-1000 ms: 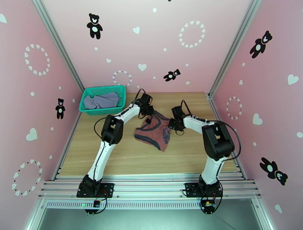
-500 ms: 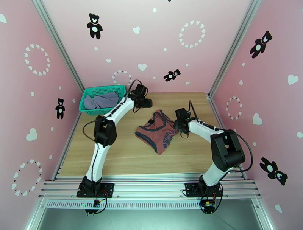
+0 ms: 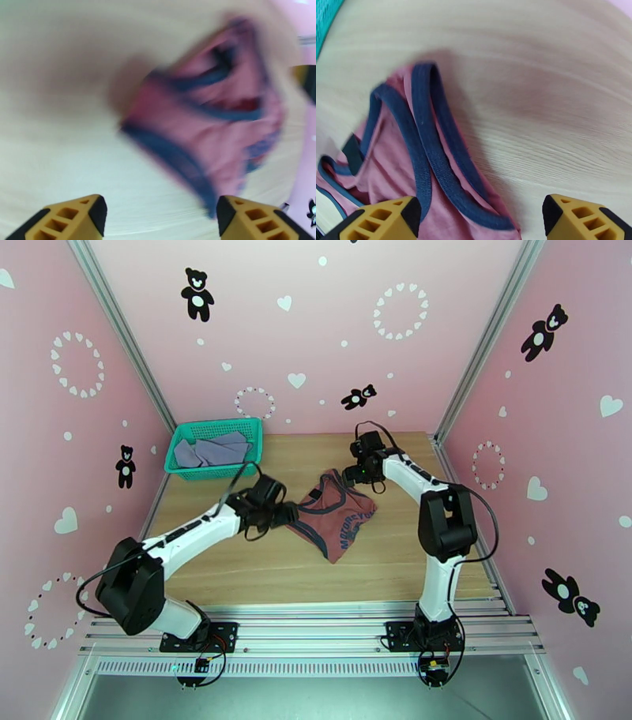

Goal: Fold and stack the mixed laundry pile

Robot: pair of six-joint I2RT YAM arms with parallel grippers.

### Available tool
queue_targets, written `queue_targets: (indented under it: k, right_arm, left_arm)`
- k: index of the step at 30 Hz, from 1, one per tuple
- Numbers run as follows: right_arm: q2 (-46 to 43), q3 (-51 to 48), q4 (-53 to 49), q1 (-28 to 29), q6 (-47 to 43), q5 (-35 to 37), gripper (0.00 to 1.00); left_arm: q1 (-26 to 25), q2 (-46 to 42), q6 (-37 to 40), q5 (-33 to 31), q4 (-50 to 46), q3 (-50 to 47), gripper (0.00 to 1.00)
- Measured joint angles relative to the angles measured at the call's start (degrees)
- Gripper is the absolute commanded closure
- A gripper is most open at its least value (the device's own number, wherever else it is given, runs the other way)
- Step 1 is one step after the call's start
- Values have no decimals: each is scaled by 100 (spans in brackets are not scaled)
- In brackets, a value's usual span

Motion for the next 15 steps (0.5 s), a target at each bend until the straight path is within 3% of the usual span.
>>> queue_targets:
  k: [5,15]
  right_arm:
    - [155,31,-125,0,-396,-350,14]
    - [166,83,-151,0,-732,-592,14]
  left_arm:
    - [-131,-2,-684,175,647,-199,13]
    - [-170,378,-1703,531,2249,-538,11]
